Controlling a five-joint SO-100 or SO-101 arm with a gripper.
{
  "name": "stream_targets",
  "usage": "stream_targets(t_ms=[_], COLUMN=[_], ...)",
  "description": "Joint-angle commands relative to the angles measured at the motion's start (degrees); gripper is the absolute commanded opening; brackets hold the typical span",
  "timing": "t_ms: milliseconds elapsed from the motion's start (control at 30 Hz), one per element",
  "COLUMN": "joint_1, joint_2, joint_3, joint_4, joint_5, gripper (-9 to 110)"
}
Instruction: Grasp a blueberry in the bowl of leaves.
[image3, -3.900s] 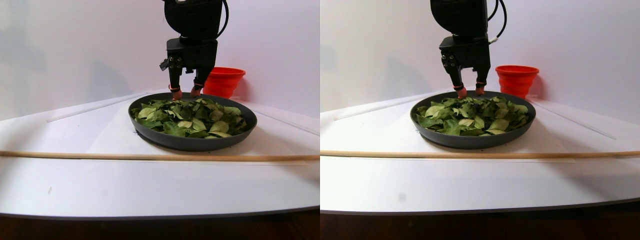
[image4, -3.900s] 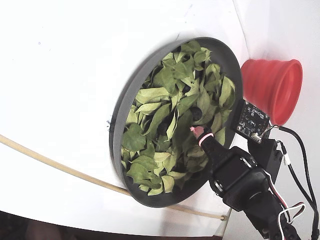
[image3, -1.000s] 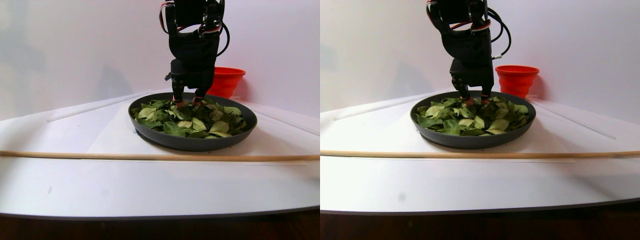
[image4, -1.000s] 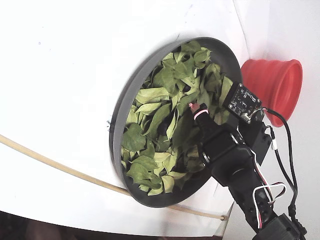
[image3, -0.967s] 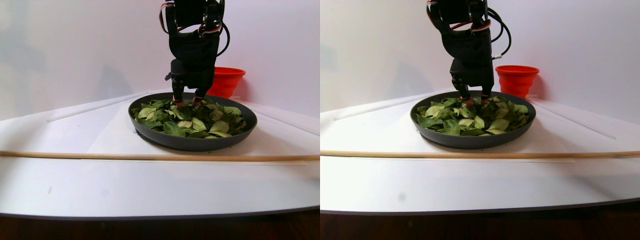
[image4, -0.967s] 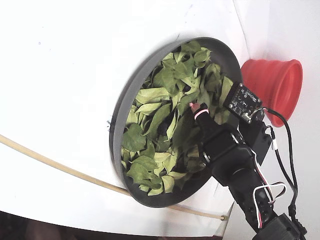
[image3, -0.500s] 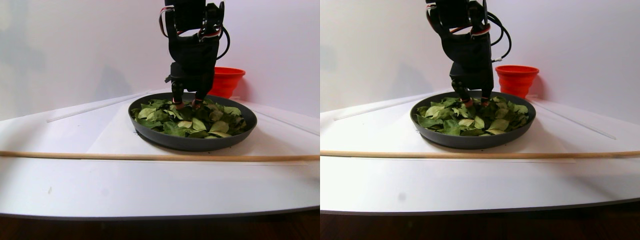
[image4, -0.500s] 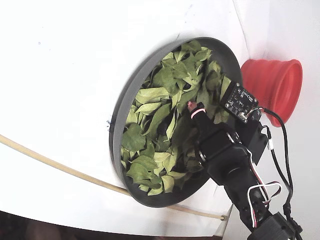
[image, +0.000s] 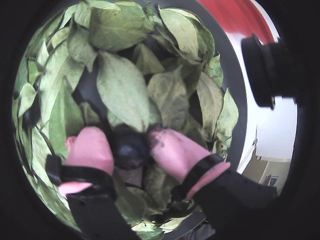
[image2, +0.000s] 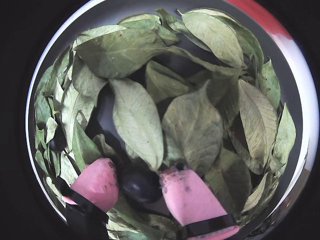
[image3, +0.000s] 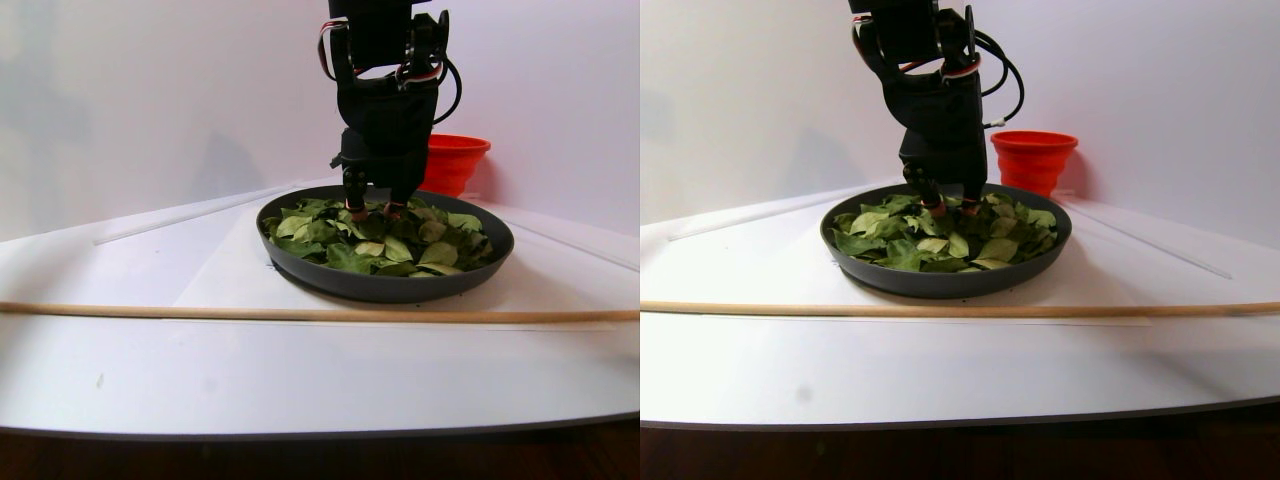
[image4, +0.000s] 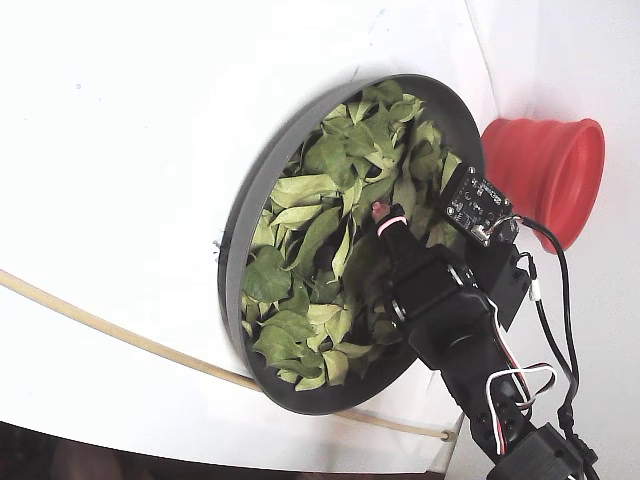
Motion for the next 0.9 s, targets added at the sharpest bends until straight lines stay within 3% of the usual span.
stream_targets(t_ms=[0, 867], joint_1=[-0.26, -0.18], joint_2=[0.26, 1.76], joint_3=[-0.53, 1.41], joint_4=[-0.88, -1.85], joint_5=[0.18, -1.32], gripper=[17, 14])
